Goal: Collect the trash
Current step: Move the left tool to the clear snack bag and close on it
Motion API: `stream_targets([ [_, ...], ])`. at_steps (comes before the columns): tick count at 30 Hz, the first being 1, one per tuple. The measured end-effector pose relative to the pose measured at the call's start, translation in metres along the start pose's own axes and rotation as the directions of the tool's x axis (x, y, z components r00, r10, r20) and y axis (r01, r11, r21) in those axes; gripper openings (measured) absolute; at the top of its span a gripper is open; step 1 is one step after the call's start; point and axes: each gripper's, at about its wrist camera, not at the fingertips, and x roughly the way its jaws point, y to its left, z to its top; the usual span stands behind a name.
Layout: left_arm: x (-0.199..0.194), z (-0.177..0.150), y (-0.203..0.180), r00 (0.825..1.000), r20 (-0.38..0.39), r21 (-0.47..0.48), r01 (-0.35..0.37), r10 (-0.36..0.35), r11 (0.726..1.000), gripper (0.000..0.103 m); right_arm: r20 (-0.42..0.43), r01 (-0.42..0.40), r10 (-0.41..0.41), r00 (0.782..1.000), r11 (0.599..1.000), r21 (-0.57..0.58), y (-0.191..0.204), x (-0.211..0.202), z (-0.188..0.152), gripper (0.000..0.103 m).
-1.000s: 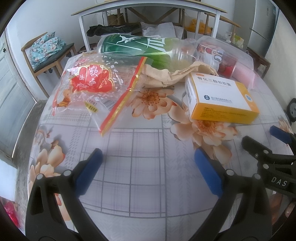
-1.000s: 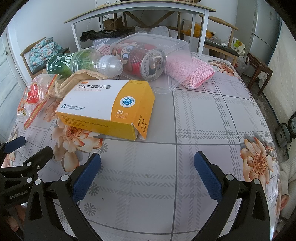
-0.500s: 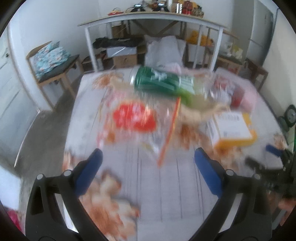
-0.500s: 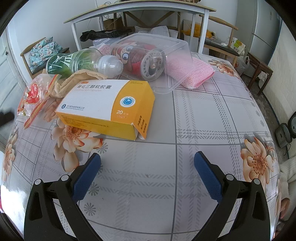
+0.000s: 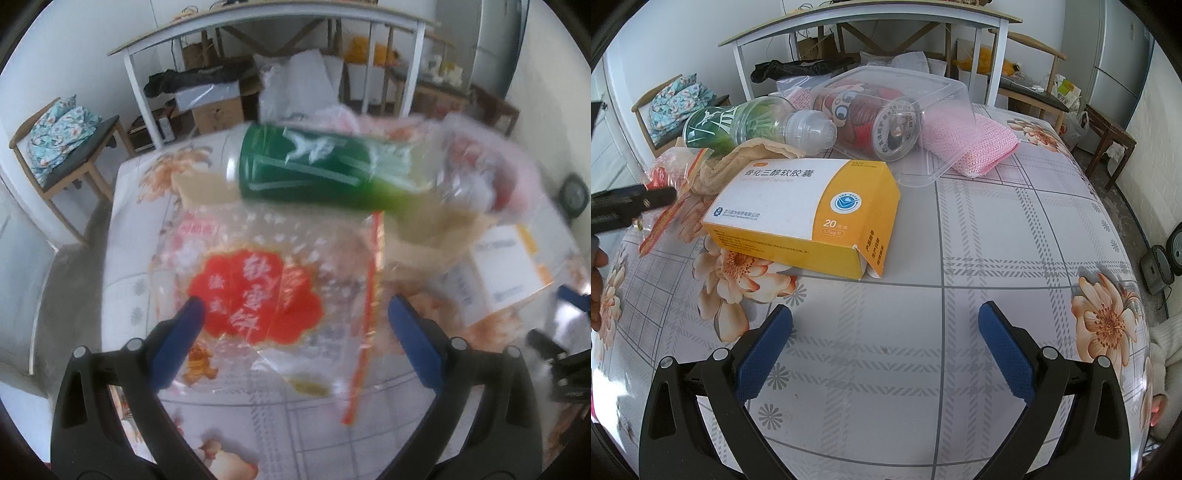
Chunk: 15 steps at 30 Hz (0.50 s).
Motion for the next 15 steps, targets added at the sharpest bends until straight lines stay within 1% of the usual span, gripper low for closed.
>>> stream_targets([
  [4,0.003,-0.005,0.006,1.000,-0.001,-0.026,0.031,-0.032,0.999,0.096,0.000,0.000,0.000,1.000,1.000,0.000,0.000,0.000,0.000,0.097],
  [6,0.006,-0.007,0.007,0.999,-0.015,-0.029,0.040,-0.040,0.999,0.096,0.000,0.000,0.000,1.000,1.000,0.000,0.000,0.000,0.000,0.097],
  [10,0.013,-0.013,0.002,0.998,-0.053,-0.005,0.040,-0.040,0.999,0.096,0.000,0.000,0.000,1.000,1.000,0.000,0.000,0.000,0.000,0.097],
  [11,0.017,-0.016,-0.002,0.997,-0.074,0.015,0.030,-0.029,0.999,0.096,0.000,0.000,0.000,1.000,1.000,0.000,0.000,0.000,0.000,0.097],
  [12,0.016,-0.018,-0.002,0.998,-0.059,0.017,0.030,-0.029,0.999,0.096,0.000,0.000,0.000,1.000,1.000,0.000,0.000,0.000,0.000,0.097],
  [15,0.017,-0.020,-0.003,0.998,-0.054,0.004,0.042,-0.042,0.999,0.094,0.000,0.000,0.000,1.000,1.000,0.000,0.000,0.000,0.000,0.097],
])
